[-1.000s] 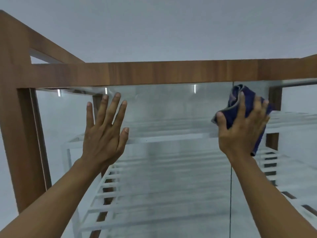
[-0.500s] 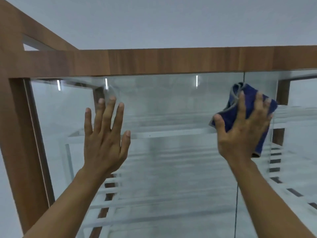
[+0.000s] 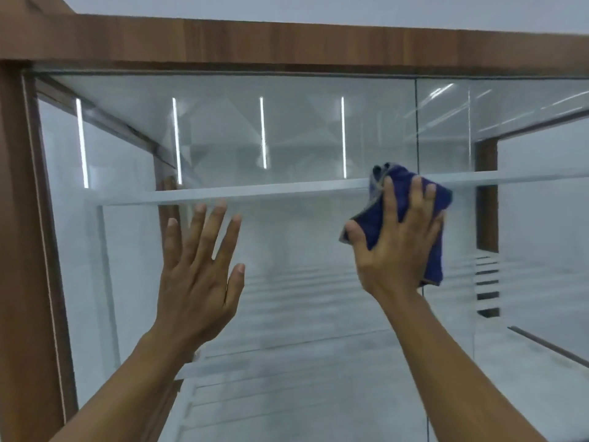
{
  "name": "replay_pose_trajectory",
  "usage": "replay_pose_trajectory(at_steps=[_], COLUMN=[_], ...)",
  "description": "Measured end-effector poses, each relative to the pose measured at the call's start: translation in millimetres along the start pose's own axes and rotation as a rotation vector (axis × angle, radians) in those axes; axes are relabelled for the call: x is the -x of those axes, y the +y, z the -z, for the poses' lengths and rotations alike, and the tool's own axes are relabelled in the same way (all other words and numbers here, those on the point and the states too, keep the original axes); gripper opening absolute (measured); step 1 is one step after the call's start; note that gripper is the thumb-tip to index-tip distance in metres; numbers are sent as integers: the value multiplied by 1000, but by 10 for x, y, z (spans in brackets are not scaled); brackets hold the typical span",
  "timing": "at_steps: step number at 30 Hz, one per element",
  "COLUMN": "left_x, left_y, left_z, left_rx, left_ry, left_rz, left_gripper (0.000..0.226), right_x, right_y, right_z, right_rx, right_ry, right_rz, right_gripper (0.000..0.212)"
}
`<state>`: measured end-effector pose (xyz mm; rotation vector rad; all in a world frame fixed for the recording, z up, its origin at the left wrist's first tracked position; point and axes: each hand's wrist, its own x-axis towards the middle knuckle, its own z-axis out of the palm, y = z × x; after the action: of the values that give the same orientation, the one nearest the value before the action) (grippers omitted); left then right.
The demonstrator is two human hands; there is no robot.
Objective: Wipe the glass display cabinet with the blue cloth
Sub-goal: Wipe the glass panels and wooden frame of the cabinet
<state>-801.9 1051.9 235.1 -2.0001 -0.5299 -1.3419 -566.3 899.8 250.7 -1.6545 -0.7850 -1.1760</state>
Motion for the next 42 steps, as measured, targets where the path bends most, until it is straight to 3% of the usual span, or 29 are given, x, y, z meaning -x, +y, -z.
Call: replay_pose_trajectory(at_steps=[4, 6, 8, 10, 13, 14, 17, 19, 21, 23, 25, 27, 30, 32, 34, 38, 40, 42], left_x=[122, 257, 450, 693, 1047, 1145, 1455, 1693, 1887, 2009, 2136, 2296, 2501, 2600, 2712, 2909, 2944, 2955], left_y=[6, 61, 170, 300, 453, 479, 501, 542, 611, 689, 778, 868, 908, 913, 961, 1185, 1245, 1256], left_z=[-49, -79, -129, -188, -285, -314, -410, -462, -510, -548, -600, -667, -733, -748, -763, -821, -854, -867], left_rx=[15, 12, 8, 17, 5, 6, 20, 21, 26, 39, 40, 46, 19, -3, -8, 10, -9, -15], left_ry=[33, 40, 37, 38, 37, 41, 70, 84, 85, 92, 82, 73, 82, 82, 88, 91, 76, 55], left_rz=[35, 48, 42, 50, 69, 76, 137, 179, 187, 169, 147, 124, 130, 133, 127, 71, 35, 39], left_gripper=[66, 65, 63, 63, 62, 61, 62, 62, 60, 60, 61, 61, 60, 60, 60, 61, 63, 64], right_x=[599, 626, 569, 513, 800, 1001, 1770, 1963, 1887, 1834, 1981, 2335, 3042, 3245, 3242, 3206, 3256, 3397], right_y=[-901, -659, -94, 551, 575, 326, -384, -201, 453, 1124, 1263, 818, 90, 169, 654, 1858, 1858, 1360], right_z=[-271, -267, -219, -101, -79, -164, -418, -434, -388, -231, -174, -306, -507, -532, -459, -212, -172, -253], right_rx=[-47, -52, -24, 4, -23, -12, -48, -58, -65, -50, -61, -37, -70, -50, -39, -10, 7, -18], right_ry=[-120, -95, -15, 42, 65, 49, -89, -90, 4, 69, 81, 58, -107, -151, -130, -62, -62, -114], right_rz=[594, 655, 488, 177, -94, -25, 592, 746, 533, 165, -33, 56, 547, 674, 617, 161, 34, 140], right_gripper=[84, 81, 79, 81, 86, 85, 82, 79, 77, 79, 81, 81, 84, 84, 83, 85, 86, 90])
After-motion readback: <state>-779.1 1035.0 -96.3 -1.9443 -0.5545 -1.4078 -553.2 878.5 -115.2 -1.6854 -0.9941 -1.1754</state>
